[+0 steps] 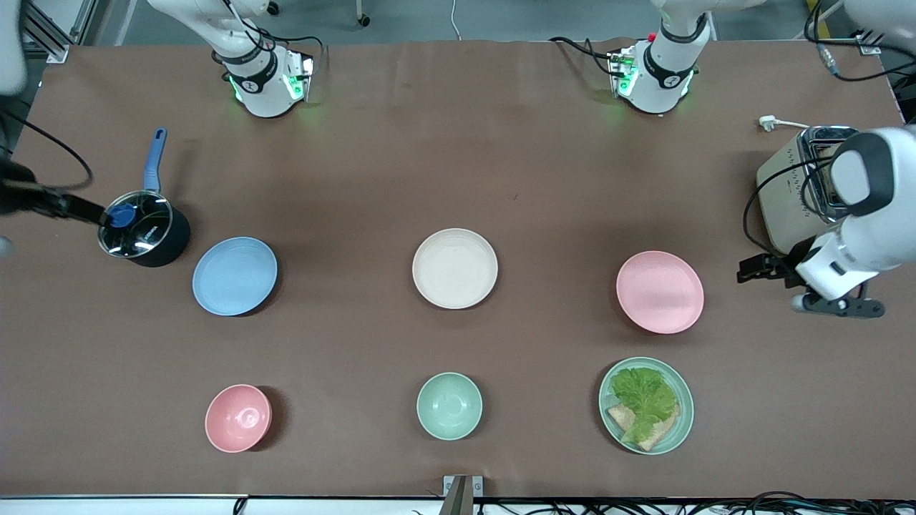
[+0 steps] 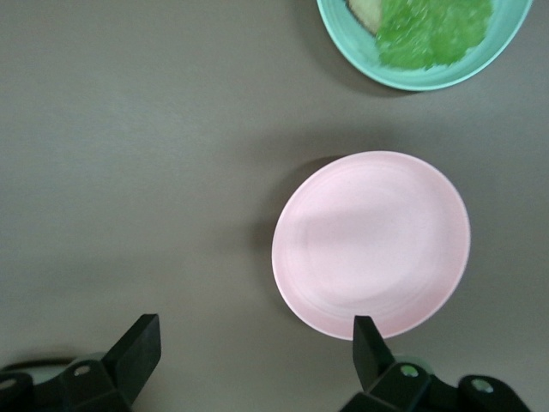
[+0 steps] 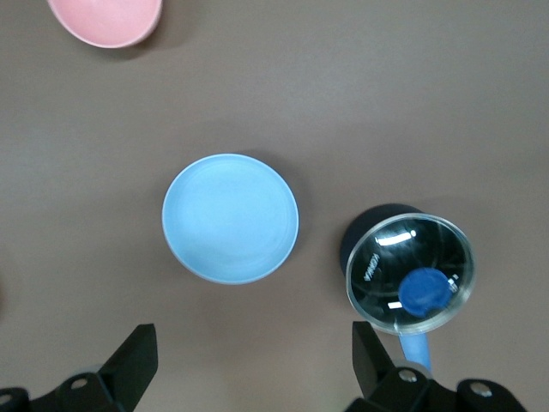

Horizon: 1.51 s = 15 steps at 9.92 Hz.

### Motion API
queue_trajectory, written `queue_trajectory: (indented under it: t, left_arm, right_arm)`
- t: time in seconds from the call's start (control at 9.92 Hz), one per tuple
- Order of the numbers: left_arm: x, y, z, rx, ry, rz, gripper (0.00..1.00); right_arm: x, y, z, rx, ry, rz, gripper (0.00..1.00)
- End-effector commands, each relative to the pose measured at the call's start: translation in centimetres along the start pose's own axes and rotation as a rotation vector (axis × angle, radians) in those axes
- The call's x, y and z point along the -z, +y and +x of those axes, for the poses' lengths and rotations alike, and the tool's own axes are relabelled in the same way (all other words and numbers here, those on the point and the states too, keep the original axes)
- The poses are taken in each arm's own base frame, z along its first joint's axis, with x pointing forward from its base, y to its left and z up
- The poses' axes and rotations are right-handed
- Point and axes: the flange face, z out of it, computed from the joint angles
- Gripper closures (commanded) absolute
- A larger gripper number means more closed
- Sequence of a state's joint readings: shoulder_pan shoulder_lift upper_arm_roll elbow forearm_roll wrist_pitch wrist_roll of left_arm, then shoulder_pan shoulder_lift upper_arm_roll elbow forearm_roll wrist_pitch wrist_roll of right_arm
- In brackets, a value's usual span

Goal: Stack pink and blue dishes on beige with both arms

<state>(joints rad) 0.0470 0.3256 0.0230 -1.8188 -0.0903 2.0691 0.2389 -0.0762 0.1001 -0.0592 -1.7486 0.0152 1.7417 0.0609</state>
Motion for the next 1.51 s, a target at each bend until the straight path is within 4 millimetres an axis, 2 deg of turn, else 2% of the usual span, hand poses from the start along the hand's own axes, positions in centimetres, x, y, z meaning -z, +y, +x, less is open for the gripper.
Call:
queue_trajectory:
  t: [0.0,0.1,0.2,0.3,0.4,0.5,0.71,0.91,1.01,1.11,1.31,1.41]
  left_arm:
    - [-6.7,-0.5,1.2,-0.011,-0.029,-0.015,0.05]
    - [-8.8,-0.8,1.4,-0.006,-0.035,-0.014,0.11]
    - [-11.1,-0.7,1.4,0.014,-0.049,-0.028,0.21]
    - [-12.1,-0.8,1.4,0.019,-0.044,-0.028,0.26]
    - [-13.1,-0.2,1.3,0.018,-0.038,-0.024,0.26]
    - [-14.4,0.2,1.0,0.023,-0.035,-0.026,0.31]
    - [-16.6,0.7,0.2,0.030,-0.052,-0.046,0.38]
    - [-17.8,1.0,-0.6,0.030,-0.032,-0.040,0.44]
    - [-18.2,0.9,-0.9,0.033,-0.025,-0.036,0.46]
    - [-18.1,1.0,-0.9,0.032,-0.023,-0.037,0.53]
    - [-17.6,1.5,-0.7,0.027,-0.015,-0.035,0.92]
    - [-17.6,2.3,-0.7,0.016,-0.022,-0.039,0.98]
  right_arm:
    - [-7.4,1.2,1.1,0.039,-0.005,0.006,0.00]
    - [-11.4,1.6,2.0,0.036,-0.002,0.004,0.00]
    - [-15.6,1.7,2.7,0.050,0.009,0.000,0.00]
    - [-19.8,2.5,2.5,0.078,0.035,-0.002,0.00]
    - [-22.4,3.0,2.0,0.095,0.051,-0.002,0.00]
    - [-24.6,3.0,1.8,0.095,0.045,-0.003,0.00]
    - [-28.4,3.1,0.9,0.086,0.068,0.001,0.06]
    - [-29.6,3.1,0.6,0.072,0.063,0.016,0.25]
    - [-30.1,3.2,0.6,0.068,0.057,0.018,0.29]
    - [-30.5,3.4,0.5,0.055,0.049,0.025,0.33]
    - [-30.6,3.7,0.5,0.035,0.048,0.044,0.40]
    - [-31.0,4.0,0.5,0.030,0.044,0.058,0.41]
